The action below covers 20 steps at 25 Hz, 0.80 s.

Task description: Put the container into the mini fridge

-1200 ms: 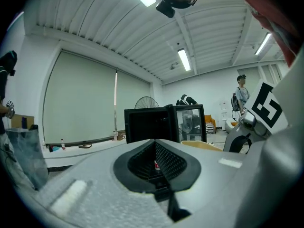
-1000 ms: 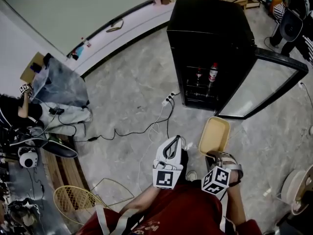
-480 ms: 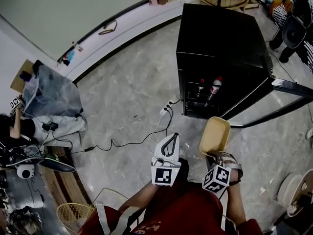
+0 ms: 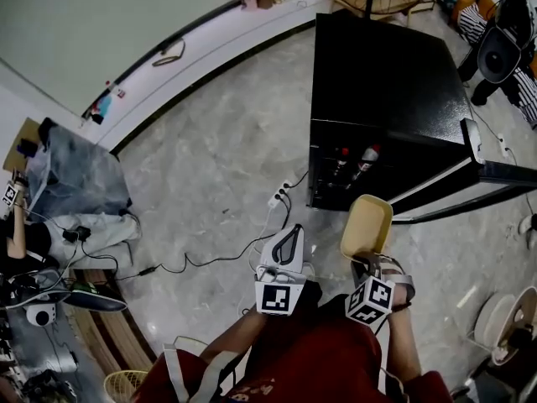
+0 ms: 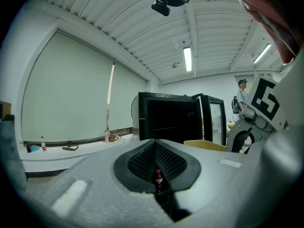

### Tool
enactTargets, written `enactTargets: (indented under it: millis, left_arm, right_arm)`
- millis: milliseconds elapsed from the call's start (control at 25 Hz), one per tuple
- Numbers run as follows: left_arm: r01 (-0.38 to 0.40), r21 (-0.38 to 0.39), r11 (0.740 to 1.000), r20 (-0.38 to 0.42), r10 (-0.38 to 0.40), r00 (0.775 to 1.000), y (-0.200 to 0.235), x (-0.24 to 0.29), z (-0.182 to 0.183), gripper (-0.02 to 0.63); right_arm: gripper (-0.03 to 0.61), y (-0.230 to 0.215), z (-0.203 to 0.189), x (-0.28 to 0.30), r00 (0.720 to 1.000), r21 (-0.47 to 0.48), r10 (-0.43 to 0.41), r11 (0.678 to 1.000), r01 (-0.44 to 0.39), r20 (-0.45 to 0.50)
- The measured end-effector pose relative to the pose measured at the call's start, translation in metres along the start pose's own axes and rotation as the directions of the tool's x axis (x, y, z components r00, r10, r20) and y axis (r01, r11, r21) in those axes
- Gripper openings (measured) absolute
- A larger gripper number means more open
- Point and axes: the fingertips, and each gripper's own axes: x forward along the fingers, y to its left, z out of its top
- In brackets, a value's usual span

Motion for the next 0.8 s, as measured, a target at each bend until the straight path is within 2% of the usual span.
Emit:
enactTargets:
  millis: [200, 400, 640, 800]
  left_arm:
    - [0.017, 0.028, 0.999, 0.022, -0.018, 1.000, 0.010, 0.016, 0.002, 0.005]
    - [0.017, -0.001, 1.000, 0.016, -0.017, 1.000, 0.006, 0.024, 0.001, 0.005]
    - [-0.017, 0.005, 1.000, 0.025, 0.017, 1.000, 0.004, 0.038, -0.003, 0.005]
    - [-0.030, 0.012, 0.999, -0.011, 0.030, 0.999, -0.005, 0.051, -0.014, 0.005]
  right_arm:
    - [0.018, -0.009, 0.004, 0.011, 1.000, 0.010, 0.004, 1.000, -0.004, -0.012]
    - [0.019, -0.022, 0.001, 0.021, 1.000, 0.017, 0.010, 1.000, -0.009, -0.022]
    - [0.018, -0.043, -0.001, 0.039, 1.000, -0.010, 0.020, 1.000, -0.020, -0.004]
    - [0.020, -0.057, -0.012, 0.050, 0.999, -0.024, 0.040, 0.999, -0.040, -0.002]
